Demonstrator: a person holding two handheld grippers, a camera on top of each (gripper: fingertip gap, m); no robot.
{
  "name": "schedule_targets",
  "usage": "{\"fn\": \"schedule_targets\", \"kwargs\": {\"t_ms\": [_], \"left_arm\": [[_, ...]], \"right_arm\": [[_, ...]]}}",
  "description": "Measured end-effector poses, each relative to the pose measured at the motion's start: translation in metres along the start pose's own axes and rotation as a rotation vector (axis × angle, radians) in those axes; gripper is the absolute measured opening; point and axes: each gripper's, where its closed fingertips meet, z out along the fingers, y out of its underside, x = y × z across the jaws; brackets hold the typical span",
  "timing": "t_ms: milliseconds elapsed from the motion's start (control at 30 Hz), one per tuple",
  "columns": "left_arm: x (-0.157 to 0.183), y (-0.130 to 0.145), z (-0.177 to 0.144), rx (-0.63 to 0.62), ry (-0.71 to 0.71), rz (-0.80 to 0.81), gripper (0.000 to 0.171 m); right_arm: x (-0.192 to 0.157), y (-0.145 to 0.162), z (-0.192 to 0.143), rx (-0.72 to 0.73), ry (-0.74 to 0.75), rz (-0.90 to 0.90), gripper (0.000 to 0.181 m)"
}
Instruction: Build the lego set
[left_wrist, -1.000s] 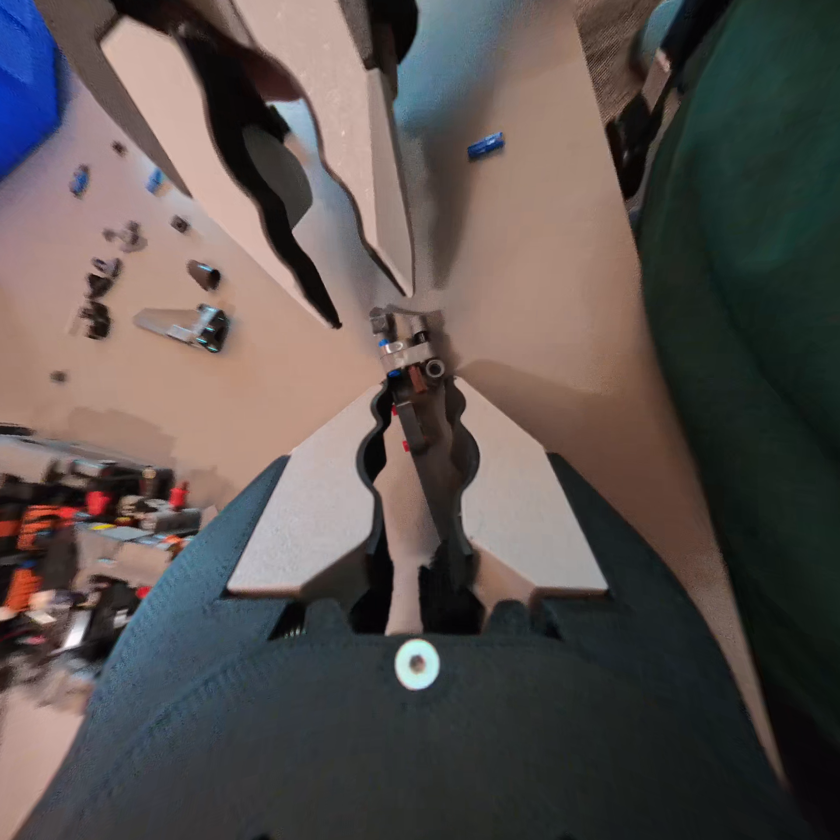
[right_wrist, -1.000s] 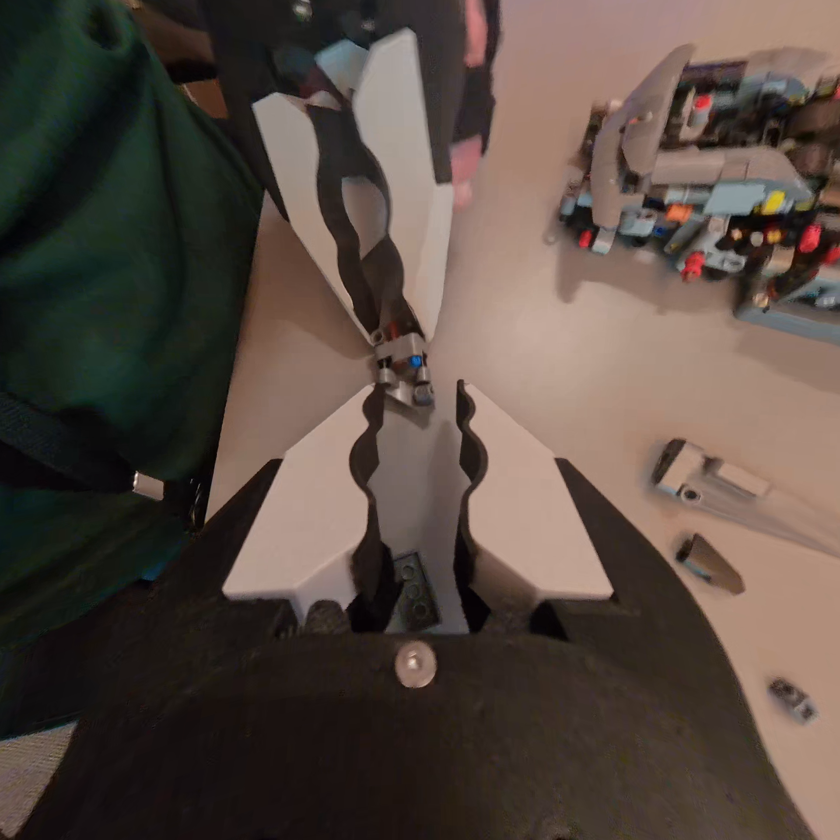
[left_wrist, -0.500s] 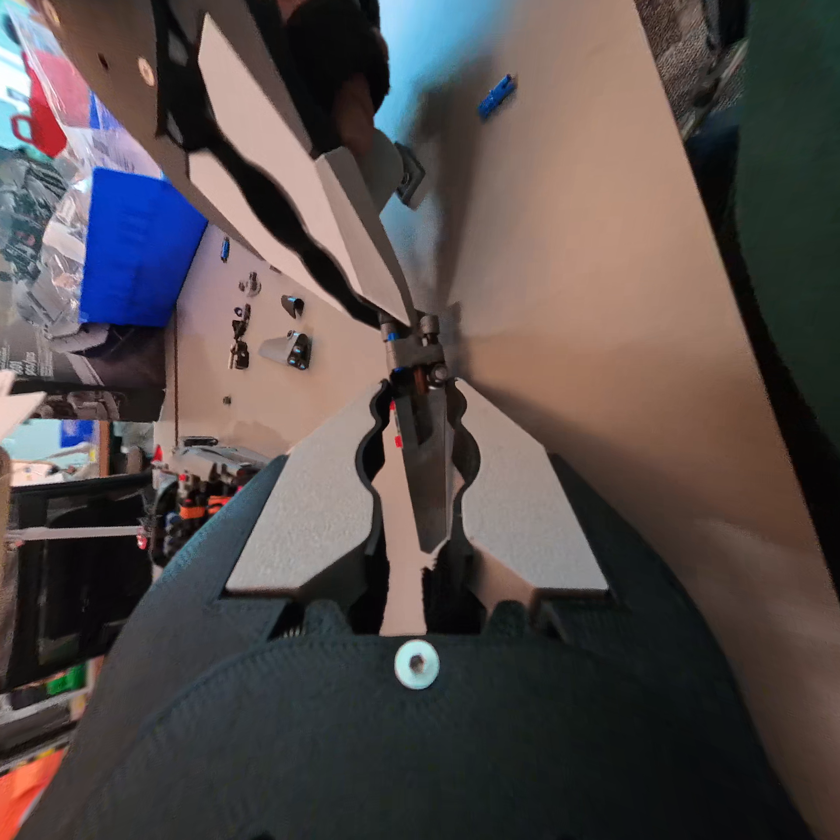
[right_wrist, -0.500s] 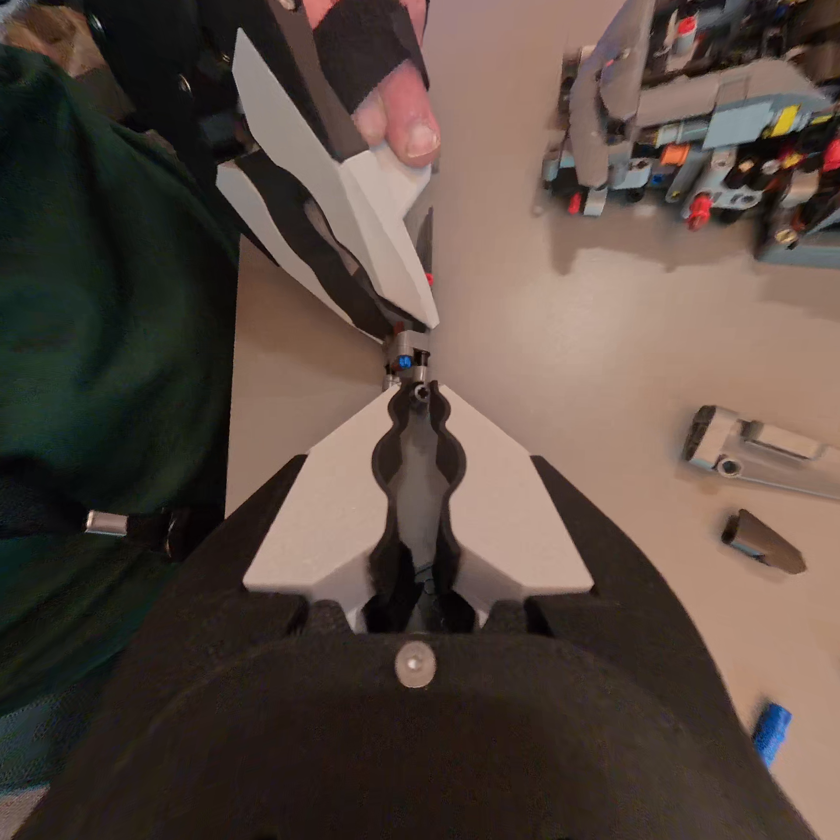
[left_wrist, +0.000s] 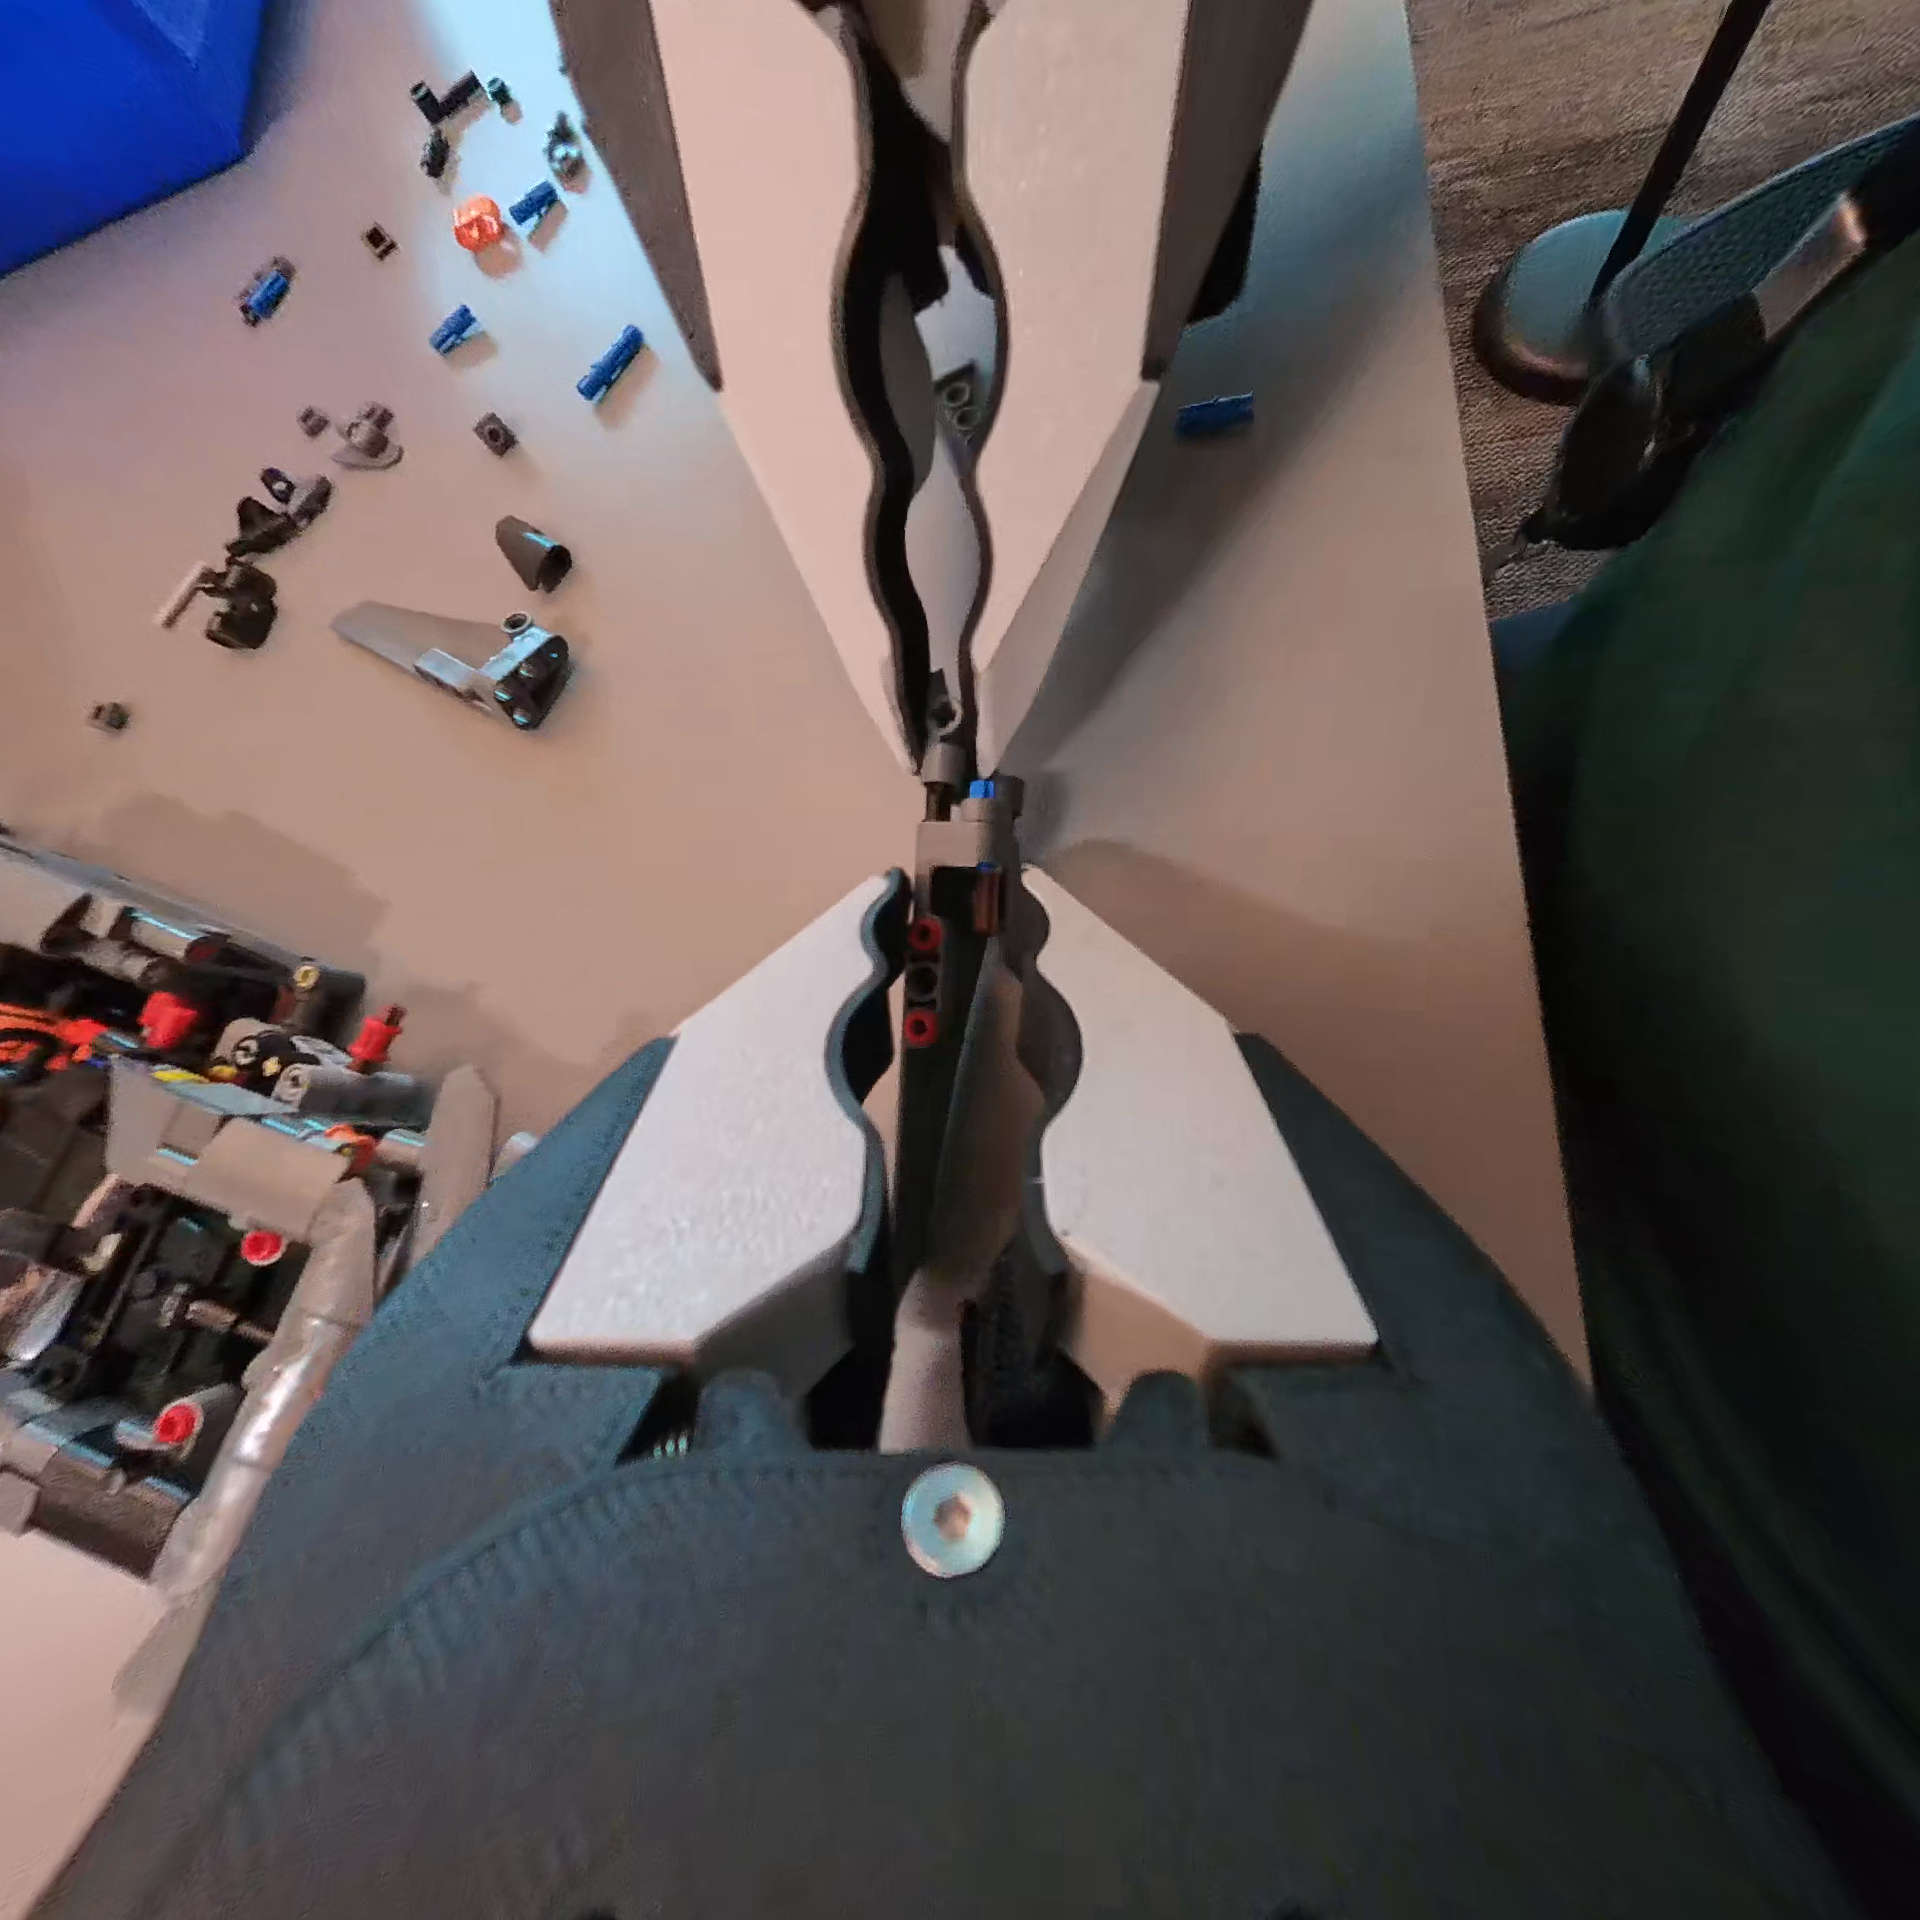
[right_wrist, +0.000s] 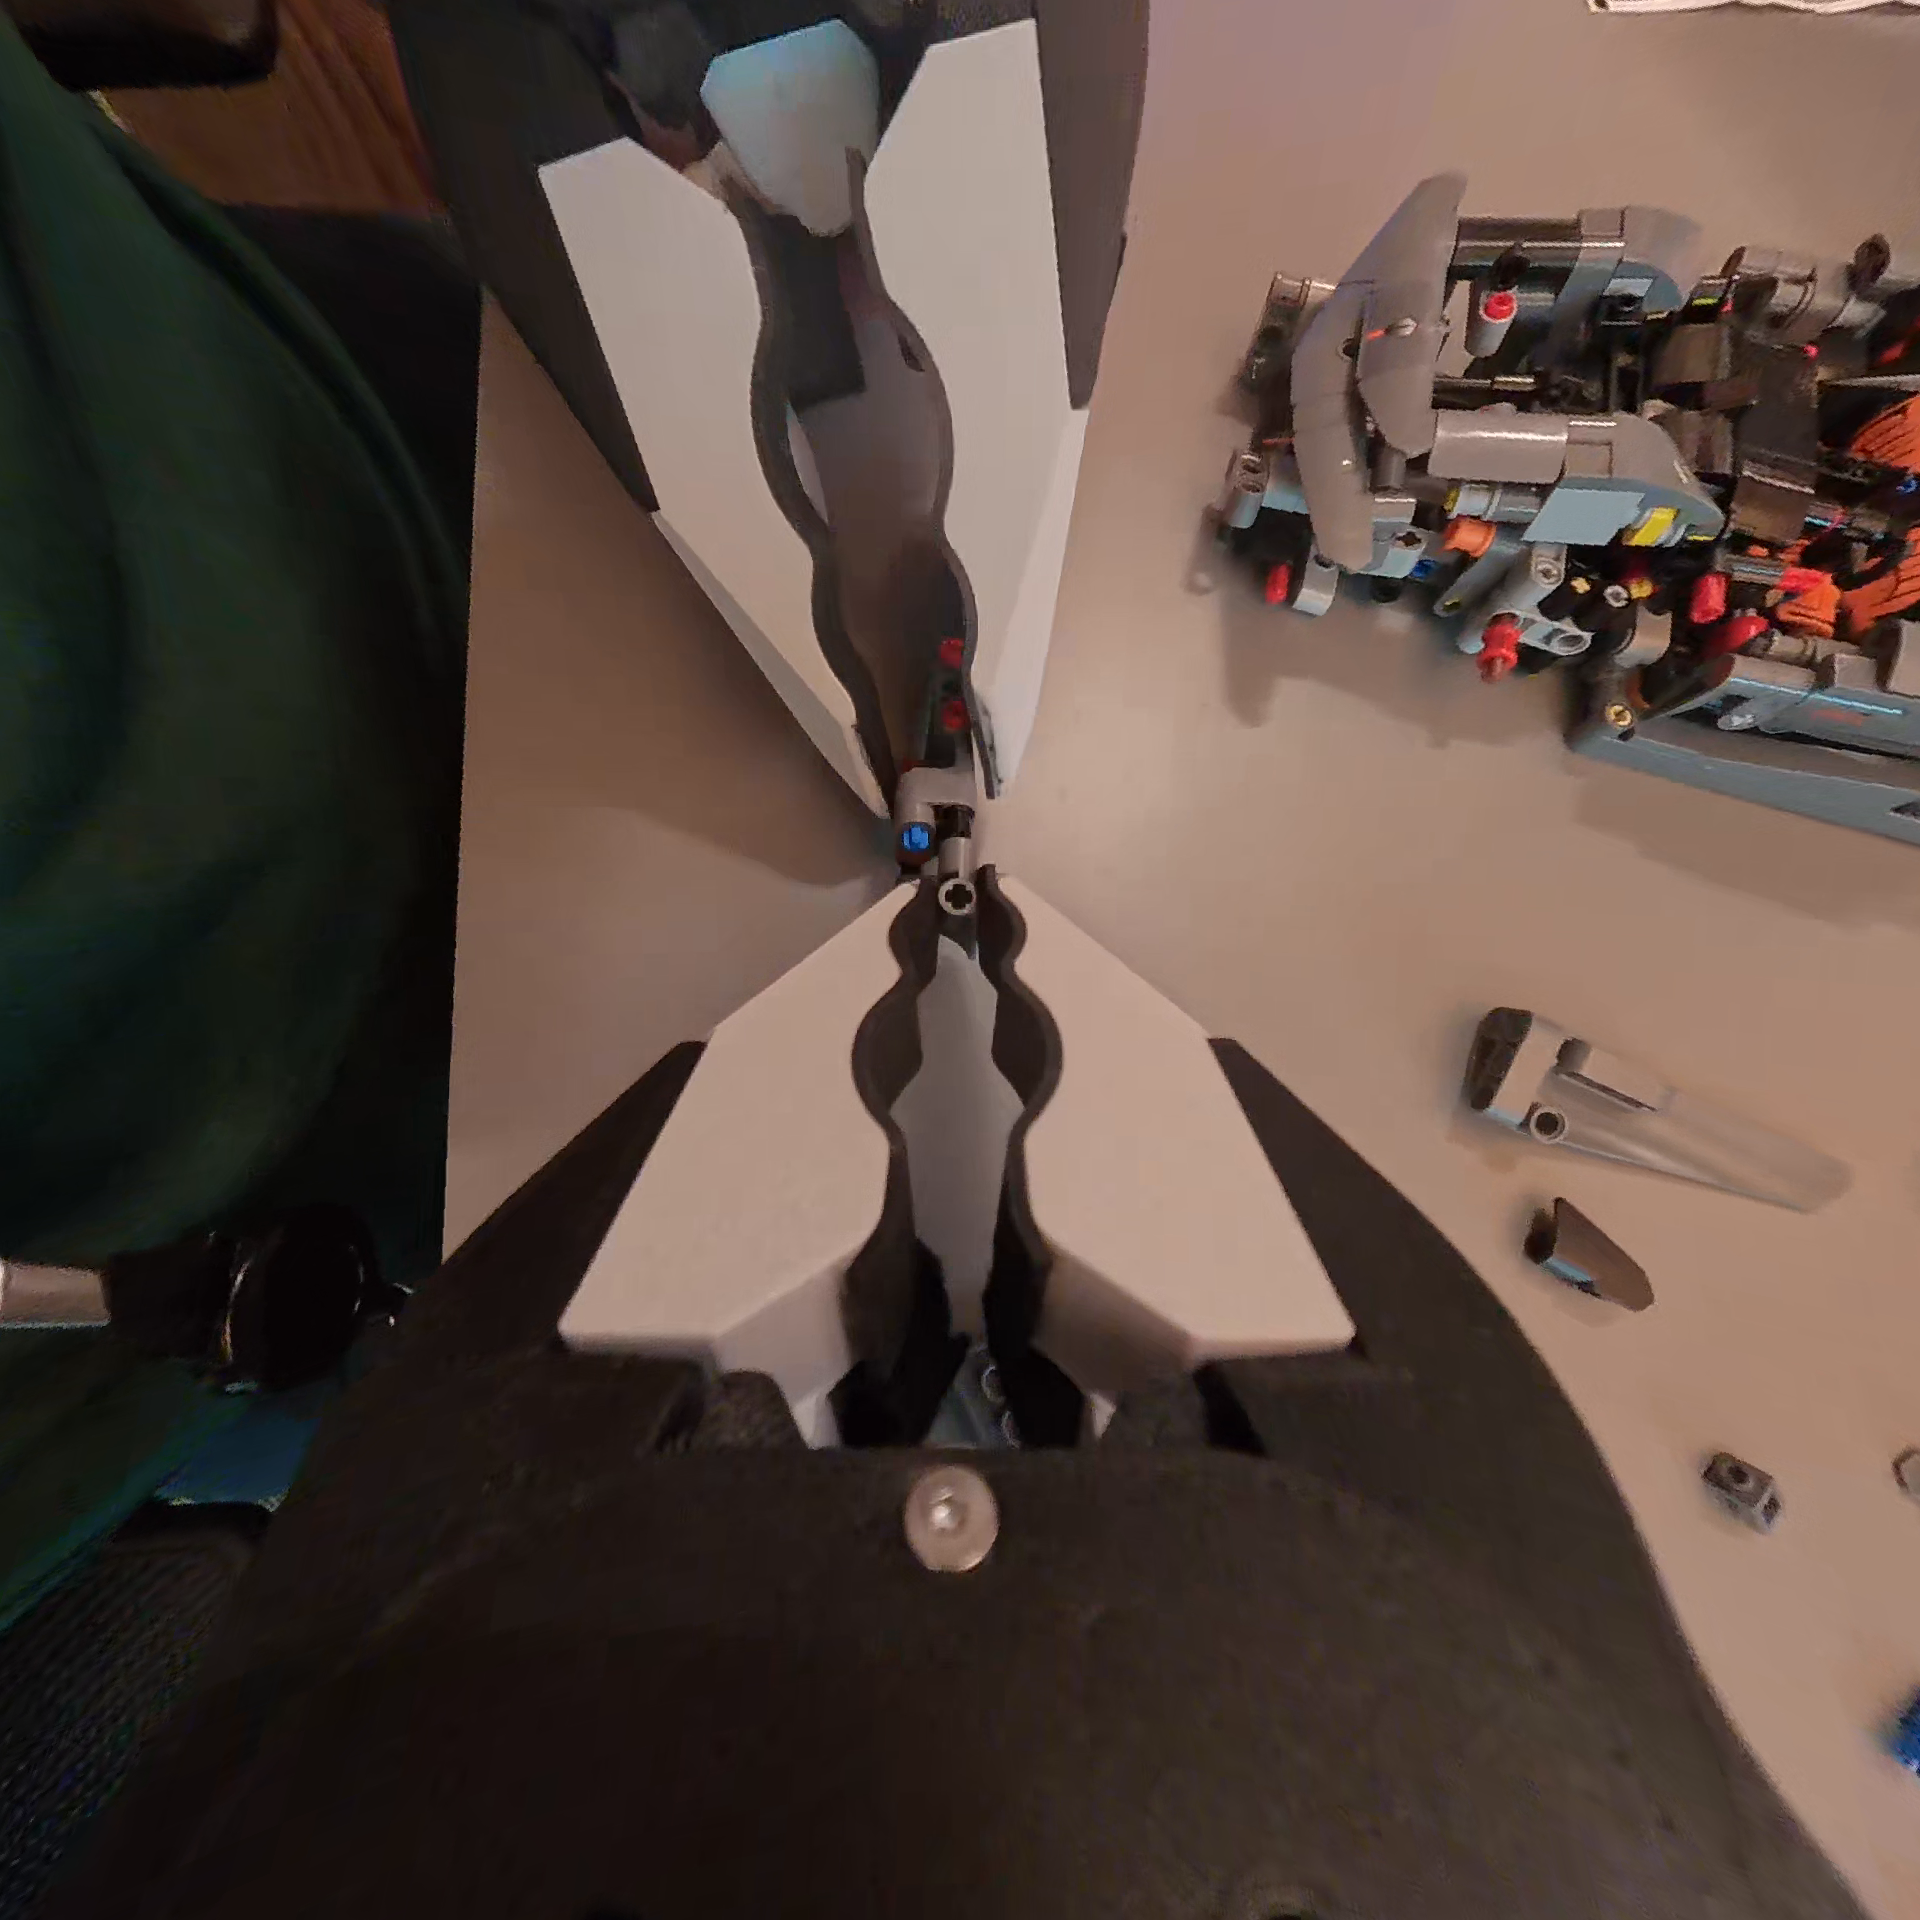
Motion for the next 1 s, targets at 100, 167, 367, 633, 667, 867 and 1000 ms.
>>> {"fn": "schedule_targets", "kwargs": {"t_ms": [100,167,367,633,667,867,1000], "left_arm": [[0.0027,-0.0009,0.0013,0.005,0.016,-0.001,0.015],[0.0054,-0.0013,0.0010,0.001,0.019,0.046,0.014],[0.0049,-0.0022,0.0013,-0.022,0.013,0.135,0.013],[0.0054,-0.0030,0.0018,-0.020,0.045,0.203,0.012],[0.0057,-0.0030,0.0017,-0.020,0.056,0.203,0.012],[0.0058,-0.0037,0.0026,-0.002,0.091,0.211,0.012],[0.0061,-0.0034,0.0023,-0.018,0.116,0.248,0.012]], "right_arm": [[-0.0016,0.0022,0.0002,0.000,0.017,-0.008,0.005],[-0.0032,0.0025,0.0004,0.003,0.014,0.000,0.005],[-0.0031,0.0047,0.0012,0.020,0.011,-0.005,0.004],[-0.0026,0.0056,0.0025,0.022,-0.011,-0.047,0.004],[-0.0028,0.0054,0.0027,0.019,-0.014,-0.058,0.004],[-0.0036,0.0064,0.0018,0.027,-0.040,-0.108,0.004],[-0.0040,0.0066,0.0018,0.015,-0.048,-0.143,0.004]]}}
